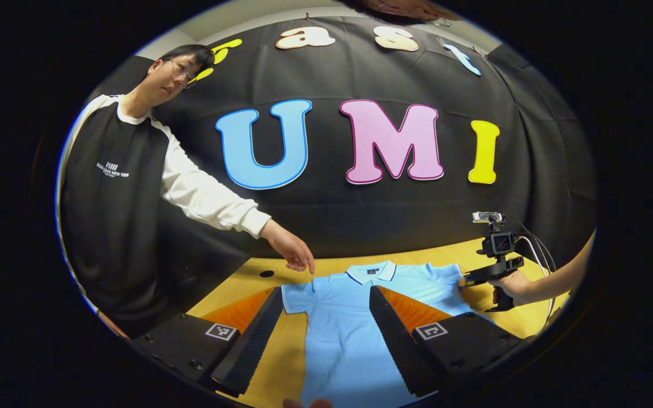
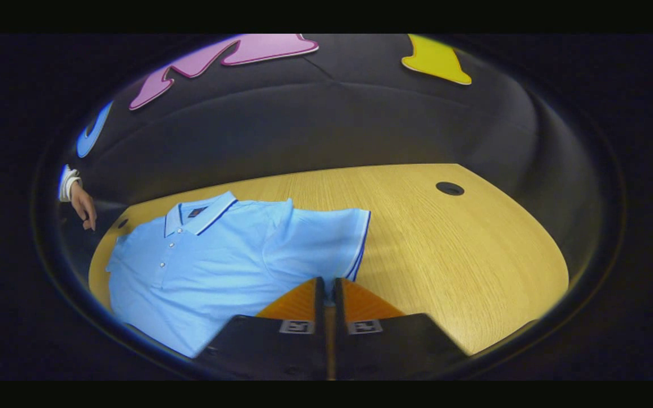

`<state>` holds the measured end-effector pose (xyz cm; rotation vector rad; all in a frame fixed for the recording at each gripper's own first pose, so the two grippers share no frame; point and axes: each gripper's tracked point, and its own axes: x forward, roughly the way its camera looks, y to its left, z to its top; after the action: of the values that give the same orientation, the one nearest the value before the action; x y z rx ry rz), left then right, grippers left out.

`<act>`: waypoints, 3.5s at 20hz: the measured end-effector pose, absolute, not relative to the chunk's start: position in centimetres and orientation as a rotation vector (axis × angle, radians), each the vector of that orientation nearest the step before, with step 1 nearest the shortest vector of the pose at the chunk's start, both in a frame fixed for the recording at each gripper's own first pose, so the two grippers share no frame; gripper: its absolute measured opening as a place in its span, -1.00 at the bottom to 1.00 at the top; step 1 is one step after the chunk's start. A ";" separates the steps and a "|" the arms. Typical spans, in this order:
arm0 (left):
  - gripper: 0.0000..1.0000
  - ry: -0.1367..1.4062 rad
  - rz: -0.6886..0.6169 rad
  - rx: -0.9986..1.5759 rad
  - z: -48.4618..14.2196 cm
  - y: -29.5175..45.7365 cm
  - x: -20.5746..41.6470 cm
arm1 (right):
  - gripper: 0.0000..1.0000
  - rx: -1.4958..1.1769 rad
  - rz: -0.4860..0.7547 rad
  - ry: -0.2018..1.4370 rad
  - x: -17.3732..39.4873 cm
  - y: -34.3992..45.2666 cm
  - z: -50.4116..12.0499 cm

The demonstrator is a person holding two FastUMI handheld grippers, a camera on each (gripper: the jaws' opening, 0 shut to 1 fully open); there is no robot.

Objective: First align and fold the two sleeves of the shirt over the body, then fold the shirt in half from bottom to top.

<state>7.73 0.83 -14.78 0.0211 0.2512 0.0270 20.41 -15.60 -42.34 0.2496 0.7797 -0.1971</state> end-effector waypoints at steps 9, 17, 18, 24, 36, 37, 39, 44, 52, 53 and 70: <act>0.96 0.246 0.026 0.021 -14.7 0.6 7.7 | -0.91 0.114 -0.171 0.764 20.9 -15.3 -41.6; 0.96 0.251 0.042 -0.010 -15.3 1.4 7.1 | -1.00 0.094 -0.111 0.680 22.9 -13.3 -37.2; 0.96 0.254 0.046 -0.016 -15.5 1.7 7.0 | -0.80 0.085 -0.094 0.670 23.2 -12.6 -36.7; 0.96 0.256 0.063 -0.033 -15.9 3.0 6.2 | -0.92 -0.005 0.038 0.666 24.4 -6.7 -35.7; 0.96 0.275 0.118 -0.061 -17.2 7.2 3.7 | -0.91 -0.135 0.291 0.683 25.8 8.1 -35.5; 0.96 0.280 0.122 -0.063 -17.4 7.5 3.7 | -0.91 -0.152 0.307 0.700 25.5 8.8 -35.9; 0.96 0.284 0.131 -0.067 -17.5 7.8 3.7 | -0.91 -0.182 0.322 0.723 25.1 9.8 -36.8; 0.96 0.279 0.139 -0.067 -17.4 7.9 3.9 | -0.91 -0.220 0.347 0.775 24.4 10.4 -39.2; 0.96 0.277 0.140 -0.064 -17.4 8.0 4.0 | -0.91 -0.303 0.426 0.784 23.0 11.4 -39.0; 0.96 0.279 0.142 -0.065 -17.4 8.0 4.0 | -0.91 -0.302 0.426 0.789 23.2 11.6 -39.3; 0.96 0.272 0.157 -0.079 -17.4 8.1 3.6 | 0.22 -0.326 0.443 0.619 24.6 11.0 -33.0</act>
<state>3.62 8.13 -17.44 -0.0792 0.2716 0.1571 24.57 11.02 -33.01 -0.3262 0.6190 0.4426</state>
